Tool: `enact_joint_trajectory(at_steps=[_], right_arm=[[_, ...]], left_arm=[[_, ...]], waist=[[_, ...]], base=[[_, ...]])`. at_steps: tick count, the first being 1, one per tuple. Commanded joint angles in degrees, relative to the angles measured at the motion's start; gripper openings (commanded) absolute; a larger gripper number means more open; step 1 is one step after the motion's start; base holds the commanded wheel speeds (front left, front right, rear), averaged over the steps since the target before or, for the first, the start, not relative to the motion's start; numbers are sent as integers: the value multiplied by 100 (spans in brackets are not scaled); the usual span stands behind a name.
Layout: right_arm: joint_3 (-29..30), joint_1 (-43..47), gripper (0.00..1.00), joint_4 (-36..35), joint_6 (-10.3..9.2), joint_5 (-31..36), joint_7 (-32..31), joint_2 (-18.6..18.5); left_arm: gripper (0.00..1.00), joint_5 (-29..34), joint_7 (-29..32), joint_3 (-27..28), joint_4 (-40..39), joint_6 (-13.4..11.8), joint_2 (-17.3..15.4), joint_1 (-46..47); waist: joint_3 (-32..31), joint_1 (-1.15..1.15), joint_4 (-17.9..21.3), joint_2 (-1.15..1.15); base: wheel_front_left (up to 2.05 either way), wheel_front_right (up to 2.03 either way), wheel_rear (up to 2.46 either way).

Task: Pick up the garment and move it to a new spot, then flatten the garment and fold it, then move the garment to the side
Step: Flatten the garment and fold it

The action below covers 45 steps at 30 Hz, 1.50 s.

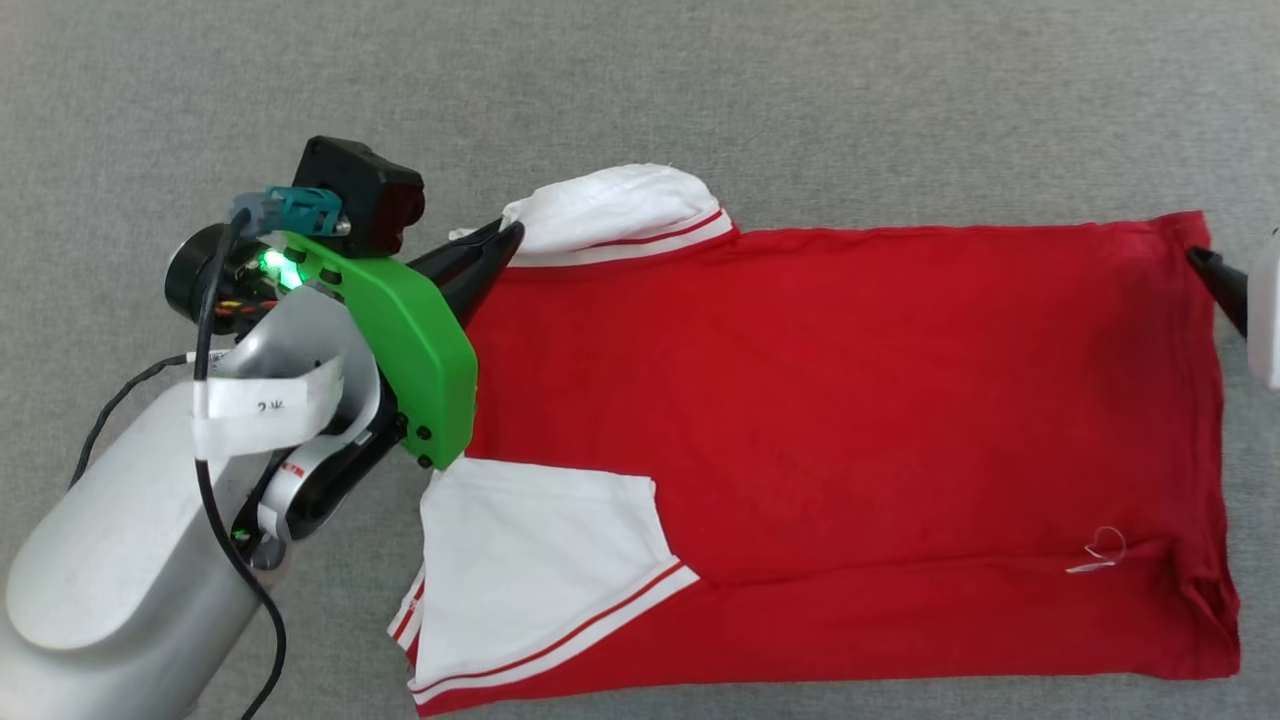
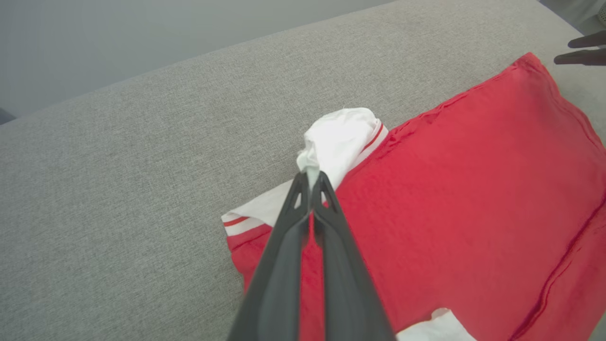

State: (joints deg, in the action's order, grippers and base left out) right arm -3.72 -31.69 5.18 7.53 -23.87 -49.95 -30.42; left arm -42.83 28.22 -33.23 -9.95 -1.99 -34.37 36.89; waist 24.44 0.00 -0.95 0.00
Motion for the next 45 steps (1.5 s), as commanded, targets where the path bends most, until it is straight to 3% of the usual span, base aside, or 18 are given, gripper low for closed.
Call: enact_joint_trajectory(at_steps=[1, 14, 15, 16, 17, 32, 45], right_arm=[[-27, -174, 100, 155, -4, 18, -26, -11], [-750, -433, 100, 1171, -4, 4, 264, -126], [-832, -409, 74, 1228, -4, -32, 262, -156], [-882, -404, 31, 1258, -4, -62, 284, -183], [-936, -410, 0, 1273, -4, -93, 358, -210], [-943, -325, 0, 1448, -4, -238, 2321, -237], [-816, 1069, 0, 1005, -4, -664, 3231, -444]], left_arm=[[0, 71, -11, 3, -77, -52, -23, -74], [0, 125, -50, -75, -274, -92, 28, -65], [0, 110, -56, -80, -258, -89, 31, -85], [0, 96, -63, -81, -246, -89, 34, -101], [0, 58, -86, -67, -233, -95, 50, -126], [0, -40, -690, 162, 220, -251, 43, -604], [0, -260, -794, 116, -210, -642, -169, -1843]], waist=[[203, 0, -182, 0], [407, 0, -417, 0], [396, 0, -418, 0], [388, 0, -416, 0], [374, 0, -409, 0], [-477, 0, -249, 0], [-1267, 0, -274, 0]], base=[[0, 0, 0], [0, 0, 0], [0, 0, 0], [0, 0, 0], [0, 0, 0], [0, 0, 0], [0, 0, 0]])
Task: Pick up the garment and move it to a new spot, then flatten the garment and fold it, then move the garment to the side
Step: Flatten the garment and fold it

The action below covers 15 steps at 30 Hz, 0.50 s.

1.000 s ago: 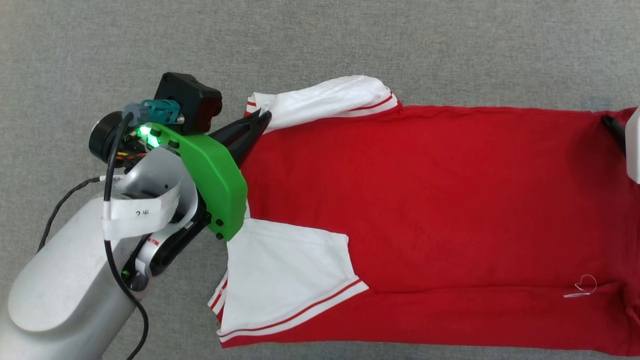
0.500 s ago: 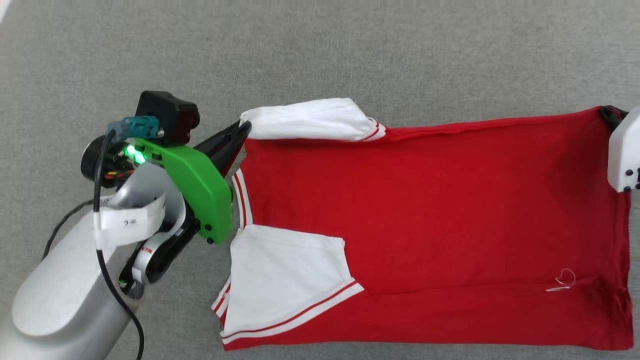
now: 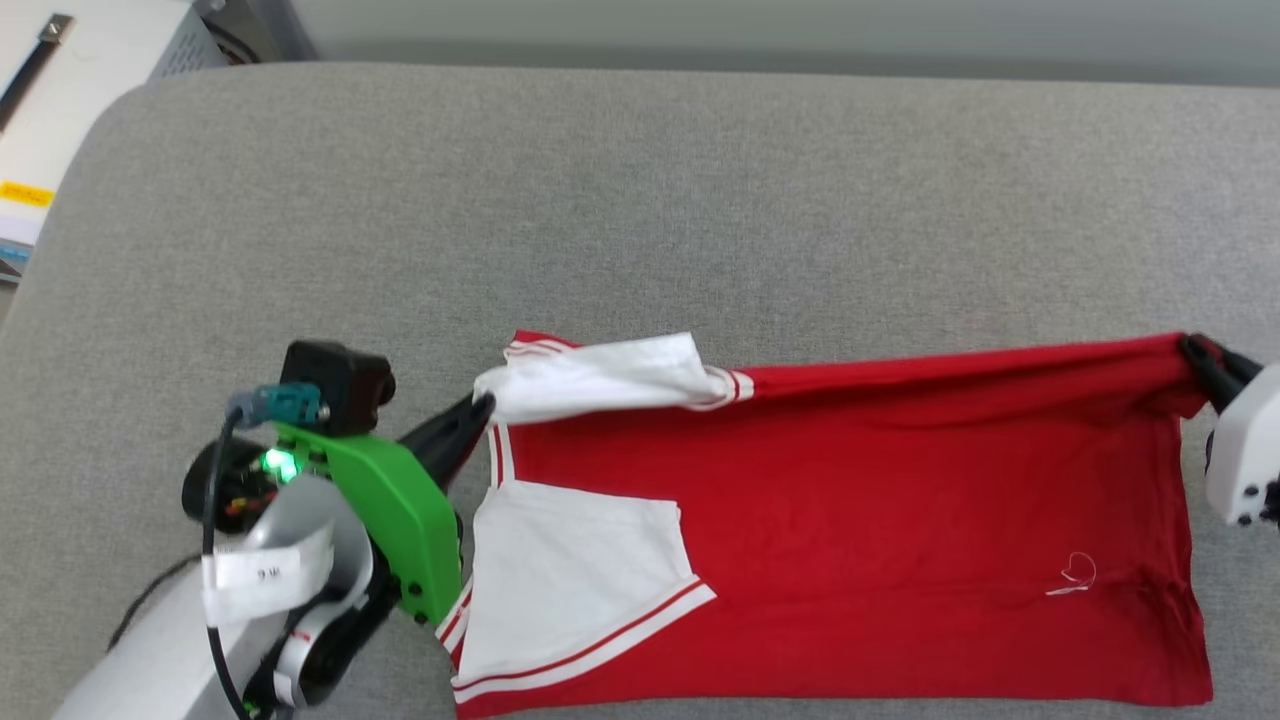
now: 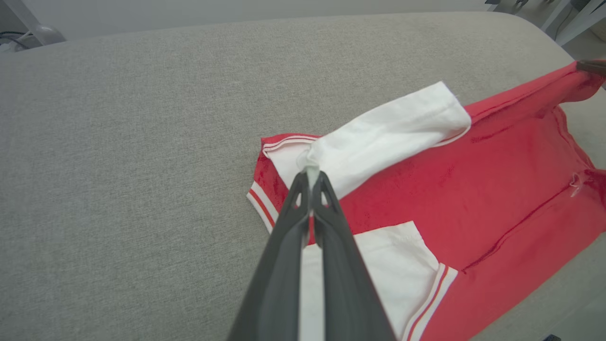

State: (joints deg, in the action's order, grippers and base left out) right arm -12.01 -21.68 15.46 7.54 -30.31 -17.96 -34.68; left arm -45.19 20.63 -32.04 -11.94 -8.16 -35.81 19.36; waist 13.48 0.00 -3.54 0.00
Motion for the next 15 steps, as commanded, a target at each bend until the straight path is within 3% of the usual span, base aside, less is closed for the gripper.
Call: enact_joint_trajectory(at_steps=[1, 15], right_arm=[[10, 172, 0, -84, -5, -37, 59, -33], [241, 1999, 0, -1063, -5, -850, -72, -242]], left_arm=[[0, -39, -39, -15, -33, -56, -33, -180], [0, 8, -168, -450, 68, -301, -188, -1462]], waist=[[-199, 0, -18, 0], [-557, 0, -176, 0]], base=[[0, 0, 0], [0, 0, 0]])
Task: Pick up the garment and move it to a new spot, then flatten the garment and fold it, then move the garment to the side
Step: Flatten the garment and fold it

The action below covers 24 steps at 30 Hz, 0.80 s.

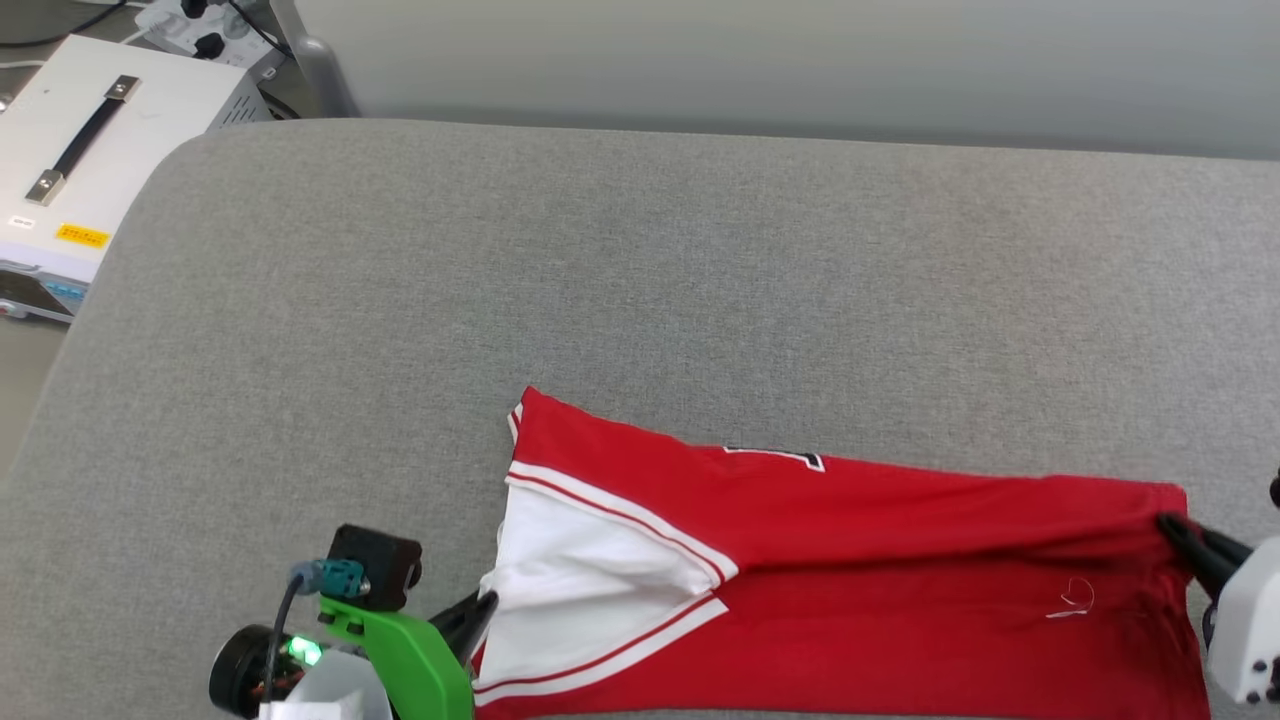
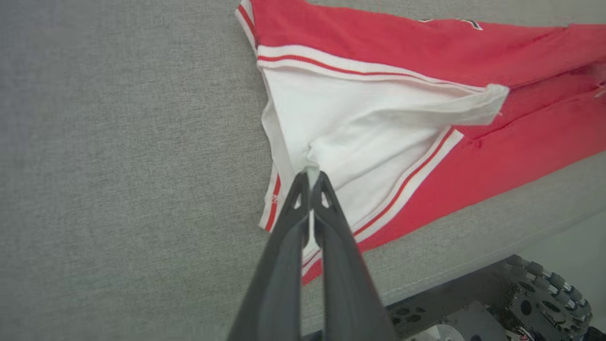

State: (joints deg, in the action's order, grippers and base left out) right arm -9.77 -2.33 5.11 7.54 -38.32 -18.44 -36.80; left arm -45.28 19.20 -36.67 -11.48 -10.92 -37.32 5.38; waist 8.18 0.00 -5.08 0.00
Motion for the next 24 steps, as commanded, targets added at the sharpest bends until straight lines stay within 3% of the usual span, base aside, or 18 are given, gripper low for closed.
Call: enact_joint_trajectory(at_steps=[1, 13, 14, 15, 24], right_arm=[[5, 147, 0, -67, -5, -83, -82, -55], [-290, 585, 2, -184, -5, -99, -488, -354], [-305, 594, 100, -152, -5, -97, -501, -353], [-351, 601, 100, -152, -5, -95, -509, -359], [-185, 766, 100, -353, -5, -319, -585, -328]], left_arm=[[0, 26, -20, -18, 61, -18, -35, -87], [0, 146, 55, -397, 746, 207, 139, -24], [75, 184, 52, -419, 801, 209, 142, 0], [100, 214, 44, -436, 843, 210, 149, 17], [100, 187, -389, -344, 914, 218, 313, -17]], waist=[[-37, 0, -27, 0], [-29, 0, -10, 0], [-24, 0, -10, 0], [-25, 0, -12, 0], [-405, 0, -20, 0]], base=[[0, 0, 0], [0, 0, 0], [0, 0, 0], [0, 0, 0], [0, 0, 0]])
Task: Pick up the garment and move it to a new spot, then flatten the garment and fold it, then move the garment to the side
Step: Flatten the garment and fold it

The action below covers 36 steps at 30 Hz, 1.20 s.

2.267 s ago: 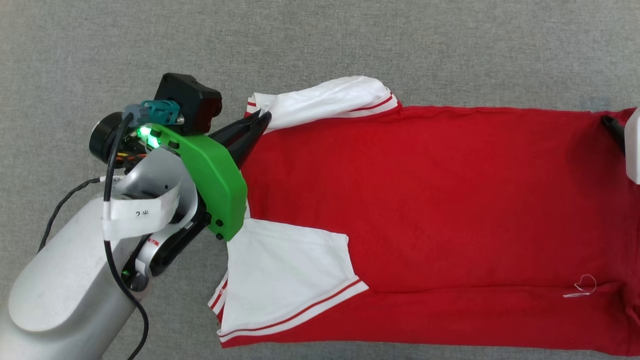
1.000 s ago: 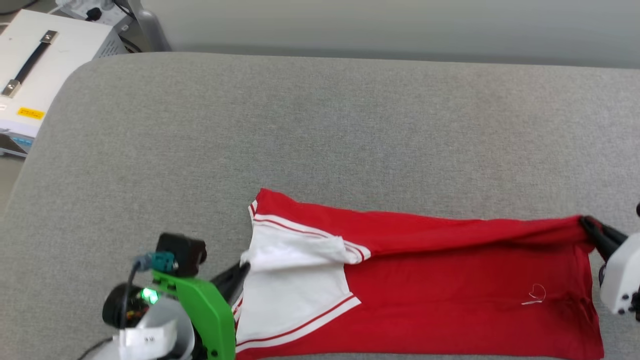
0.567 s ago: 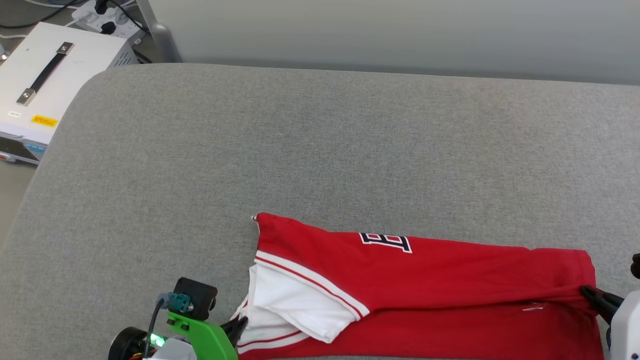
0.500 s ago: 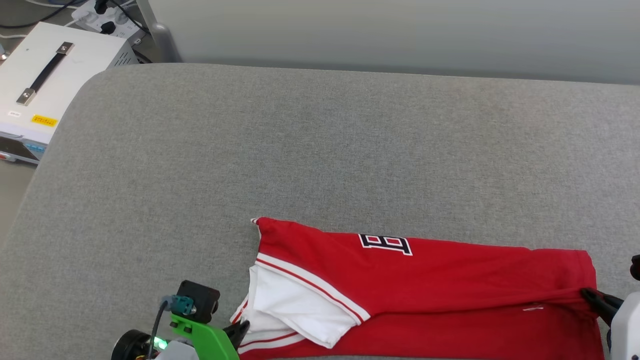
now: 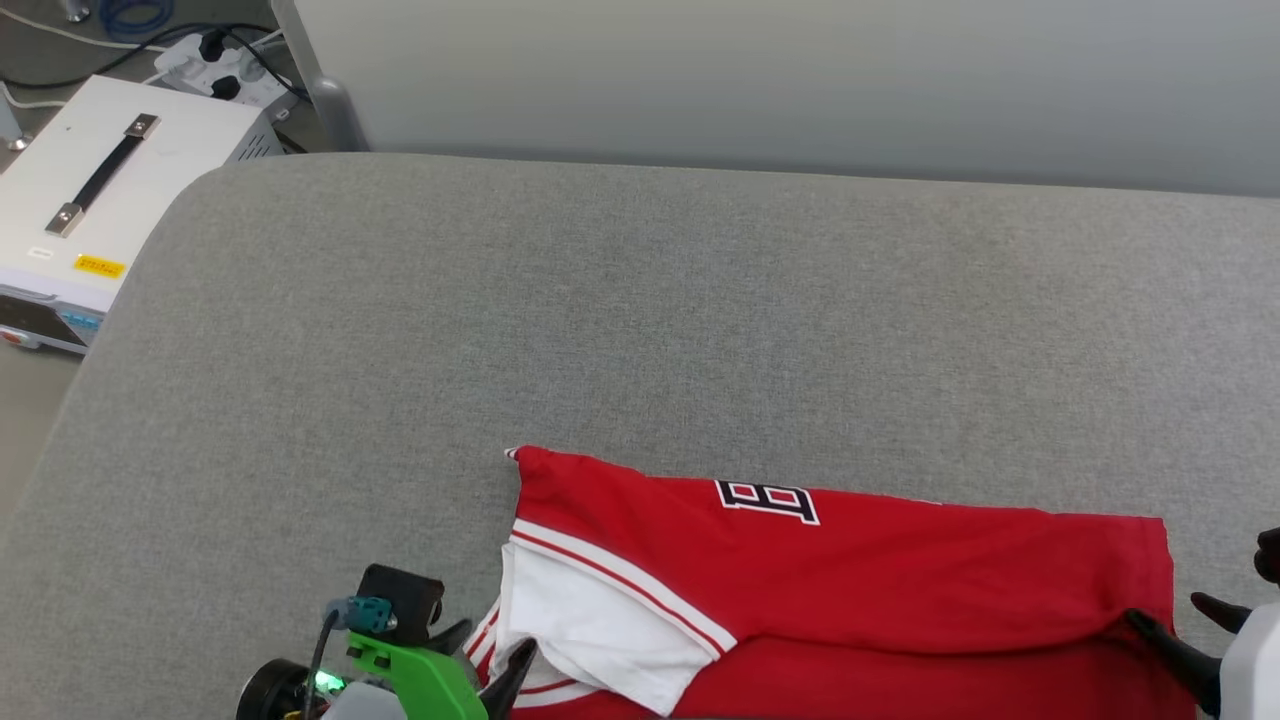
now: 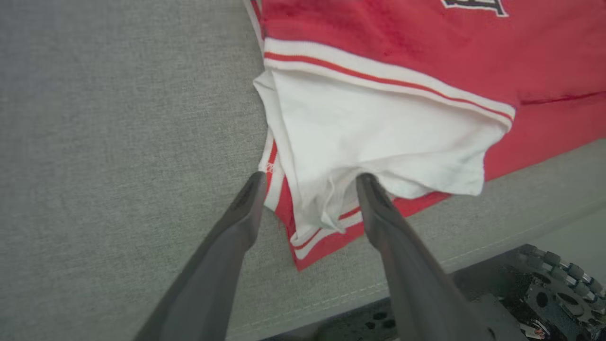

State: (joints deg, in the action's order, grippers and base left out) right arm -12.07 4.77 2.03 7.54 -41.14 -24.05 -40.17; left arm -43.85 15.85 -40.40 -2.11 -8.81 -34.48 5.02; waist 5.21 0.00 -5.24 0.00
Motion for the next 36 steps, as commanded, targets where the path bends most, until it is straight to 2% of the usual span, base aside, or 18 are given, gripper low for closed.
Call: enact_joint_trajectory(at_steps=[1, 7, 13, 16, 20, 27, 31, 36], right_arm=[[112, 69, 100, -96, -5, -50, -40, 35], [644, 149, 100, -555, -5, -70, -266, 343], [1260, 180, 100, -893, -5, 304, -689, 874], [1506, 258, 100, -920, -5, 570, -985, 1210], [1839, 351, 100, -813, -5, 917, -1268, 1617], [2420, 336, 100, -491, -5, 1366, -1460, 2209], [2694, 256, 100, -299, -5, 1571, -1466, 2417], [2755, 151, 100, -71, -5, 1608, -1478, 2534]], left_arm=[[100, 44, -133, 68, -59, -5, 41, 18], [100, 37, -708, 439, -344, -178, 115, 35], [100, 330, -1827, 917, -368, -408, 266, 136], [100, 465, -2507, 1082, -260, -400, 401, 151], [100, 638, -3047, 1378, -154, -109, 688, 185], [100, 1693, -3082, 2431, -154, 428, 1322, -111], [100, 2009, -3083, 2952, -109, 816, 1782, -296], [100, 2385, -3084, 3299, 70, 1257, 2167, -341]], waist=[[-147, 0, -3, 0], [-321, 0, -15, 0], [-309, 0, -31, 0], [-249, 0, -58, 0], [-147, 0, -115, 0], [67, 0, -227, 0], [196, 0, -284, 0], [328, 0, -352, 0]], base=[[0, 0, 0], [0, 0, 0], [0, 0, 0], [0, 0, 0], [0, 0, 0], [0, 0, 0], [0, 0, 0], [0, 0, 0]])
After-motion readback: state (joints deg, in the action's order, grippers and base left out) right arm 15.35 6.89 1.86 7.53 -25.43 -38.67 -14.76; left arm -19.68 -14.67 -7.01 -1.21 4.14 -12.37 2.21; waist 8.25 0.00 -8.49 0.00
